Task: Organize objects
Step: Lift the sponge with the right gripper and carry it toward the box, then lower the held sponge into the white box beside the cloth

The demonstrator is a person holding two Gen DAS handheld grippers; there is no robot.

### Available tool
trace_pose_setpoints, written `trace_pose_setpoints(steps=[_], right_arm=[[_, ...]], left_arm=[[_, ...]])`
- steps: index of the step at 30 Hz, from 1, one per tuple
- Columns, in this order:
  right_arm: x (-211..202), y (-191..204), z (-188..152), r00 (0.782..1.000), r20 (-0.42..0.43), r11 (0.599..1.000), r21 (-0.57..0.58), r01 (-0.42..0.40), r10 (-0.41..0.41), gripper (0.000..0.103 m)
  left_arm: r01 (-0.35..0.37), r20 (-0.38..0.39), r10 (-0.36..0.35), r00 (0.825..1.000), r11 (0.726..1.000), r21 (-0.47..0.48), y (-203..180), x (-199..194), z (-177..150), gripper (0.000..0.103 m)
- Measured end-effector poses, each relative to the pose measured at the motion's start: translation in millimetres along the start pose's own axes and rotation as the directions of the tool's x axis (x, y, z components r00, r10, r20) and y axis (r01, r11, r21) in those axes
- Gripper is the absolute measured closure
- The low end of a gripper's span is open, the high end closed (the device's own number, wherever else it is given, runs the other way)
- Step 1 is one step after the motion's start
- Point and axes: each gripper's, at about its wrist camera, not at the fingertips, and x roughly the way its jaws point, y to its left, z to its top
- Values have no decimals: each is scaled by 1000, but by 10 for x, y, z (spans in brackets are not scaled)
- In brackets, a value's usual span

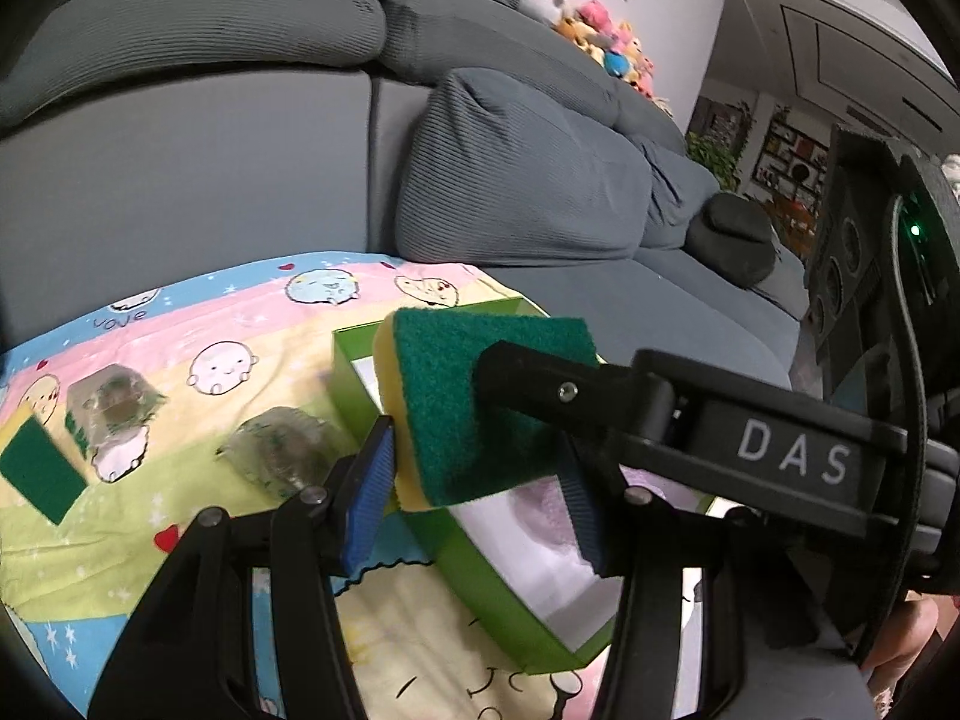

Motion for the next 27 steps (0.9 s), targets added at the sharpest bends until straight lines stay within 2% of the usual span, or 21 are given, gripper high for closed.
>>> trace_pose_setpoints(steps=[11, 27], right_arm=[[-64, -353, 37, 999, 10, 996, 85, 40, -41, 35], [-19, -685, 38, 995, -25, 982, 163, 96, -94, 35]], left_arm=[[41, -49, -39, 998, 999, 31, -183, 264, 24, 53], [81, -132, -78, 988, 996, 21, -291, 578, -16, 52]])
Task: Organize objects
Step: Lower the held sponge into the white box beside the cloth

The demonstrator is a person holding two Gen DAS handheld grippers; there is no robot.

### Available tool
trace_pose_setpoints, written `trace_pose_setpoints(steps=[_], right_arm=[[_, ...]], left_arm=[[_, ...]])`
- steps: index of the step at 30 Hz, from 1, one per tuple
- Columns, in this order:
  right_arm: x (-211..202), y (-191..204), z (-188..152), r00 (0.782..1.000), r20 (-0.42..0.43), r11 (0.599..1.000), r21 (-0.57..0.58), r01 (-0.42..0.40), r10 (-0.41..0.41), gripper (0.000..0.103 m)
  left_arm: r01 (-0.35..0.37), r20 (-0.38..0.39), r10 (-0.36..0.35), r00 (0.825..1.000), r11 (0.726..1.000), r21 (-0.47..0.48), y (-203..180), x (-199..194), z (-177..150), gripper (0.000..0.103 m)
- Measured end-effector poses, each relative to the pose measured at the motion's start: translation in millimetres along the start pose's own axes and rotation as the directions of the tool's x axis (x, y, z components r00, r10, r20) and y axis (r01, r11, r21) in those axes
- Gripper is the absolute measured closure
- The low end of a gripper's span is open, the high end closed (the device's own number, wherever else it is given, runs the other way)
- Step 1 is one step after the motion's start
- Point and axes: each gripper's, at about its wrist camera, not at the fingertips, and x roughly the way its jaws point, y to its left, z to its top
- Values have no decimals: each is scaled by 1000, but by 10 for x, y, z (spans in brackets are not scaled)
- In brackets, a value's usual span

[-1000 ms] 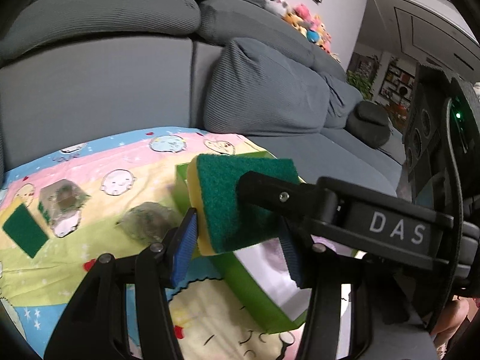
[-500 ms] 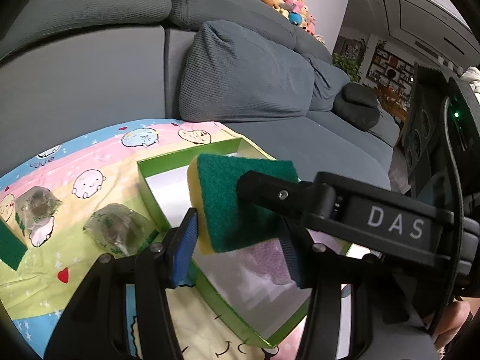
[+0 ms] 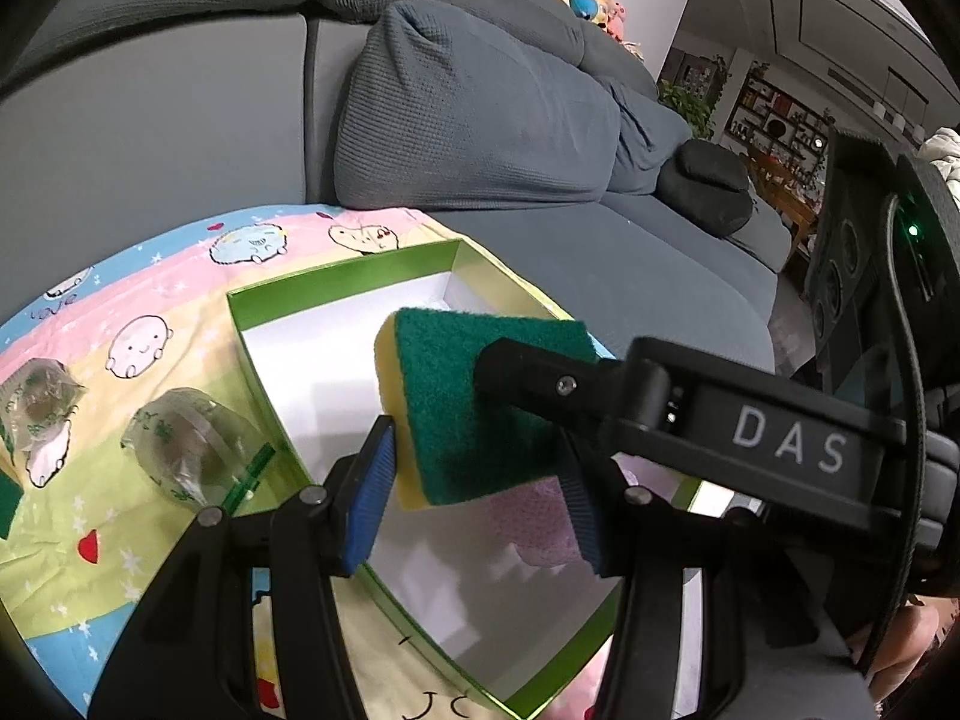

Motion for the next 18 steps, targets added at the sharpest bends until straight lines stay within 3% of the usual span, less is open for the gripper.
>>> trace_pose_setpoints(steps=[18], right_arm=[[83, -222, 51, 998, -24, 997, 56, 51, -50, 35]], left_arm=[[34, -61, -34, 998, 999, -6, -77, 245, 0, 52]])
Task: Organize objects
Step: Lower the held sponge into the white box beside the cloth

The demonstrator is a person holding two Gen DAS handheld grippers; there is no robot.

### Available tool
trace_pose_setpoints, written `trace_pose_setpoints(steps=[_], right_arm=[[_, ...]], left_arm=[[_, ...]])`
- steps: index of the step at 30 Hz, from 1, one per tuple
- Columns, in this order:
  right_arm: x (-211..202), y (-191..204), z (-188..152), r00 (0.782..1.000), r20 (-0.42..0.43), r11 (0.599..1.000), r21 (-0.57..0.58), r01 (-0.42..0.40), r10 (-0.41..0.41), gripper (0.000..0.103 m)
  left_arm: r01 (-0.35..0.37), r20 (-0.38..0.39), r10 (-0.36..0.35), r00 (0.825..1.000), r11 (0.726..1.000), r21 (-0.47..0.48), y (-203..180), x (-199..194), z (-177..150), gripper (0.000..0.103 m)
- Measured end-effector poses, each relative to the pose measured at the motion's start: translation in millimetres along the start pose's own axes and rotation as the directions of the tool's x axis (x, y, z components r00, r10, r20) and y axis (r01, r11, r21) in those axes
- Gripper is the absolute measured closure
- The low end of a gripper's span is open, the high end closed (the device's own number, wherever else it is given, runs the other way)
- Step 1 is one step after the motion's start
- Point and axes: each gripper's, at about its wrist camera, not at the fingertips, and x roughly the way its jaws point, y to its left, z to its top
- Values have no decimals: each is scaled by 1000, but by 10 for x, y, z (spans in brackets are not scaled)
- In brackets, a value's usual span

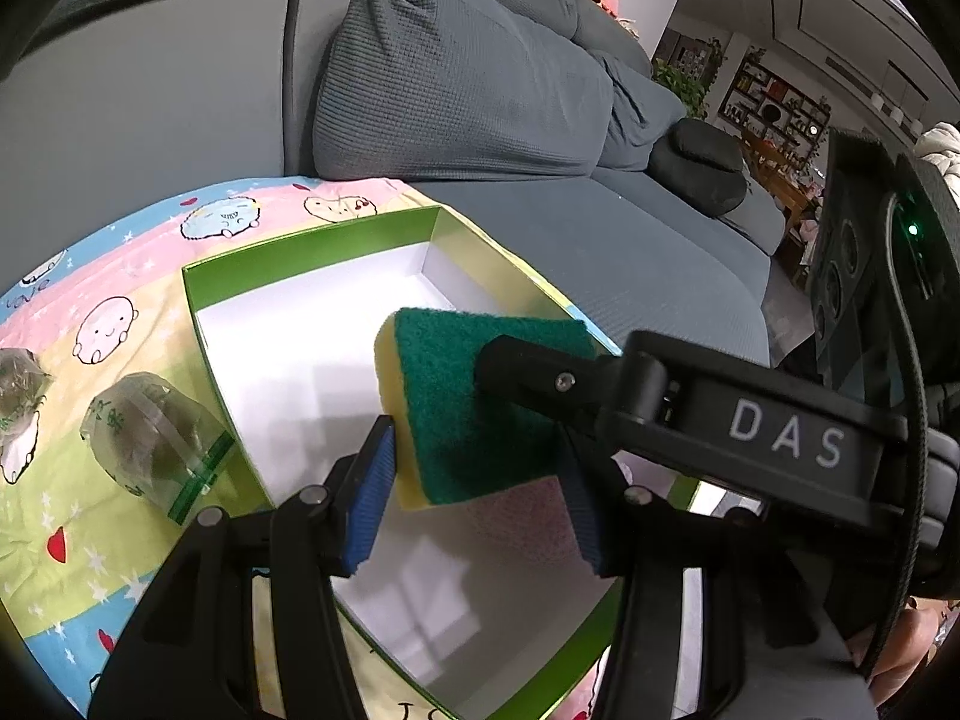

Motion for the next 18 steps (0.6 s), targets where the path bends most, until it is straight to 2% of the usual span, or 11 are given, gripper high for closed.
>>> trace_pose_setpoints(steps=[18], right_arm=[[83, -96, 12, 999, -19, 999, 27, 40, -40, 35]], left_arm=[[29, -45, -30, 999, 999, -27, 40, 127, 0, 52]])
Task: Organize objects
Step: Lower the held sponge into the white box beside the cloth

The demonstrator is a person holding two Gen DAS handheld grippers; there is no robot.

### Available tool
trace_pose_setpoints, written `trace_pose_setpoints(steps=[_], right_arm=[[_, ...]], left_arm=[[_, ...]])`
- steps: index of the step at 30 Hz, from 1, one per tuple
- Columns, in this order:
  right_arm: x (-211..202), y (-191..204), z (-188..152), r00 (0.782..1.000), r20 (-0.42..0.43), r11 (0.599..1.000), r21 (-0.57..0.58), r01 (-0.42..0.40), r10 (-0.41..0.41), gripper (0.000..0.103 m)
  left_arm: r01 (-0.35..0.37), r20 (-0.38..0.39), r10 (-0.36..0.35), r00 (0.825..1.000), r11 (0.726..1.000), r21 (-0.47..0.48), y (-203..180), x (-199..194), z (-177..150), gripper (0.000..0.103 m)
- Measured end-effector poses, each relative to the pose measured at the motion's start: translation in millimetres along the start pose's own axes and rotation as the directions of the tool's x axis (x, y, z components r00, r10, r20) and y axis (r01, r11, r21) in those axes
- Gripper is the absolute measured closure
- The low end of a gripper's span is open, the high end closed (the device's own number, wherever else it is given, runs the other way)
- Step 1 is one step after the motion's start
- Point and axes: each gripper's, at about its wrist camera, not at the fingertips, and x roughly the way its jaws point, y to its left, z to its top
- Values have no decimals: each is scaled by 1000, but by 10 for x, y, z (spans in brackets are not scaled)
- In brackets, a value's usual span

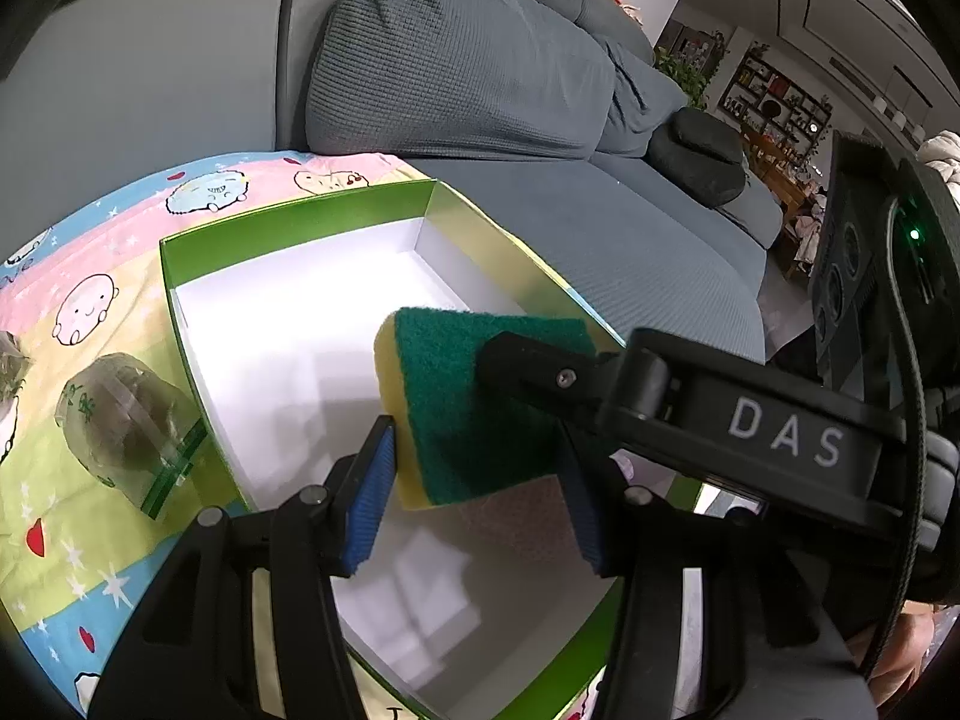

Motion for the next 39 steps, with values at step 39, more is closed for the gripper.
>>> trace_pose_setpoints(steps=[39], right_arm=[[110, -85, 16, 994, -1, 994, 20, 110, -110, 35]], left_arm=[[-4, -58, 4, 998, 1000, -10, 37, 133, -8, 52]])
